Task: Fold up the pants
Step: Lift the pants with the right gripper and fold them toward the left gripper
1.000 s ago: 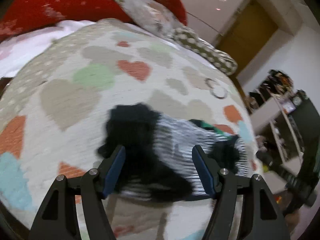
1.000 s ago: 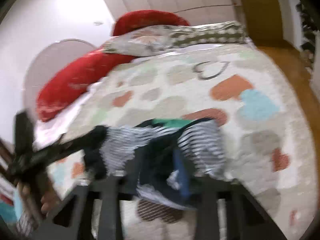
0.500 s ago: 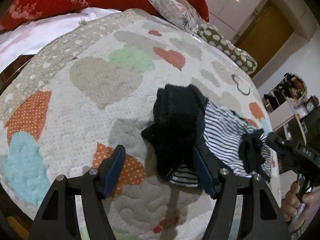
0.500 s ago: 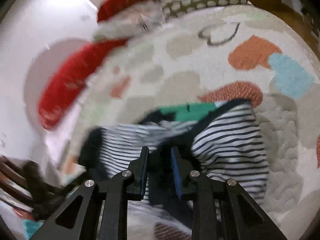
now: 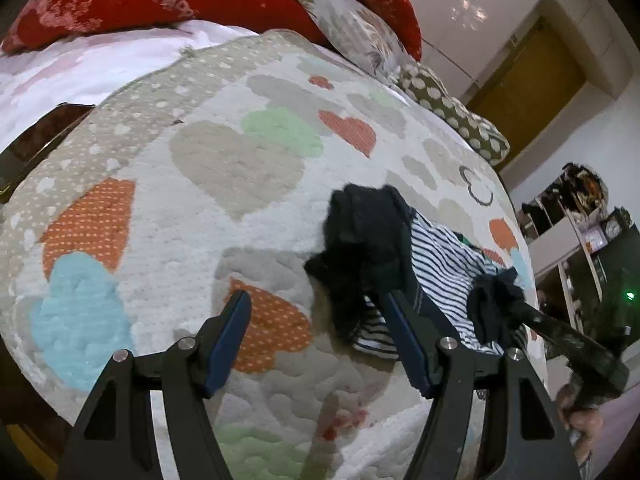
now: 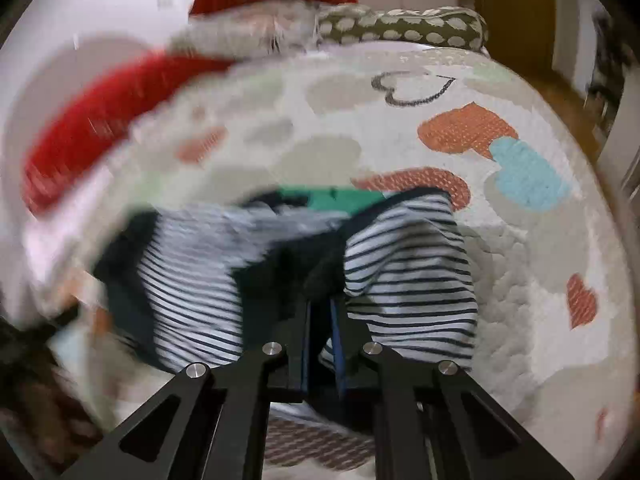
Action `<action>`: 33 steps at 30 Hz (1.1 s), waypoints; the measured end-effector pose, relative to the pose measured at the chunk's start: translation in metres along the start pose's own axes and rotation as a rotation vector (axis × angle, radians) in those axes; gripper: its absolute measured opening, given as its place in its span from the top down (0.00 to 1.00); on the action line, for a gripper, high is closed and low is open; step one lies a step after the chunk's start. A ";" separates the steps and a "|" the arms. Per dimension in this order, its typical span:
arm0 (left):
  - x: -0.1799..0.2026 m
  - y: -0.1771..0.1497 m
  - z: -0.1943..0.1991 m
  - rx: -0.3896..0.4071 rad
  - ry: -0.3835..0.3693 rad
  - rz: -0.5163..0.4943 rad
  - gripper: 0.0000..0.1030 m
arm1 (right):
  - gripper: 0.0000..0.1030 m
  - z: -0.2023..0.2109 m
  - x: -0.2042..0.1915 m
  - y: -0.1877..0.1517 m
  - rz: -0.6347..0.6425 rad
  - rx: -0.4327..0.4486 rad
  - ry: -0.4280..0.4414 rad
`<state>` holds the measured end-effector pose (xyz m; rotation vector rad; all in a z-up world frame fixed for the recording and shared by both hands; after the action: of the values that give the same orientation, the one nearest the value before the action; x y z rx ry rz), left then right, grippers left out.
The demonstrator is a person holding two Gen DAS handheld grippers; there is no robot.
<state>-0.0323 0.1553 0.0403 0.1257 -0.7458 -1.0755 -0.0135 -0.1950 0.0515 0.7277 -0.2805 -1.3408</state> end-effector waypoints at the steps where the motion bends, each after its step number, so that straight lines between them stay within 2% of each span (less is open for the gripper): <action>1: -0.002 0.001 -0.001 0.002 0.003 0.007 0.34 | 0.90 0.007 0.002 0.002 -0.026 0.017 0.041; 4: -0.008 0.000 -0.005 -0.015 0.003 0.026 0.34 | 0.90 0.007 -0.002 0.002 -0.050 0.008 0.107; 8: -0.013 -0.002 -0.004 -0.013 0.009 0.025 0.34 | 0.87 -0.022 -0.004 -0.009 -0.057 -0.068 0.093; 10: -0.019 -0.001 -0.001 -0.001 0.018 0.031 0.34 | 0.86 -0.031 0.001 -0.011 -0.086 -0.075 0.097; 12: -0.030 0.001 -0.001 0.004 0.021 0.056 0.34 | 0.83 -0.019 -0.002 -0.006 -0.099 -0.083 0.093; 14: -0.040 0.003 -0.004 -0.003 0.016 0.082 0.34 | 0.79 0.001 -0.013 0.002 -0.062 -0.038 0.055; 15: -0.046 0.003 -0.005 -0.006 0.010 0.098 0.34 | 0.76 0.011 -0.022 0.007 -0.033 -0.017 0.034; 17: -0.053 0.002 -0.004 -0.005 -0.020 0.115 0.34 | 0.66 0.024 -0.046 0.019 0.027 0.000 0.048; 19: -0.056 0.002 0.001 0.006 -0.032 0.106 0.37 | 0.40 0.021 -0.075 0.033 0.075 -0.023 0.093; 20: -0.057 0.002 0.004 0.011 -0.032 0.101 0.40 | 0.37 0.016 -0.086 0.038 0.092 -0.035 0.106; 24: -0.072 0.003 0.014 0.019 -0.040 0.125 0.40 | 0.35 -0.028 -0.147 0.059 0.189 -0.140 0.119; 29: -0.090 0.000 0.028 0.023 -0.056 0.159 0.40 | 0.28 -0.104 -0.222 0.066 0.392 -0.300 -0.039; 31: -0.092 -0.001 0.032 0.029 -0.056 0.156 0.40 | 0.21 -0.129 -0.237 0.059 0.449 -0.340 -0.138; 33: -0.094 -0.002 0.036 0.036 -0.055 0.153 0.40 | 0.19 -0.143 -0.244 0.049 0.493 -0.358 -0.214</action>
<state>-0.0800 0.2417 0.0207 0.0689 -0.8111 -0.9235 0.0503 0.0838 0.0275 0.1915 -0.3522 -0.9582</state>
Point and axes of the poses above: each gripper's, at about its wrist camera, not at the fingertips, and z roughly against the way its jaws point, x to its right, y to its top, the point moved 1 cm from there along -z, roughly the way its jaws point, and after that the axes turned 8 degrees about z, right-handed, at the moved point
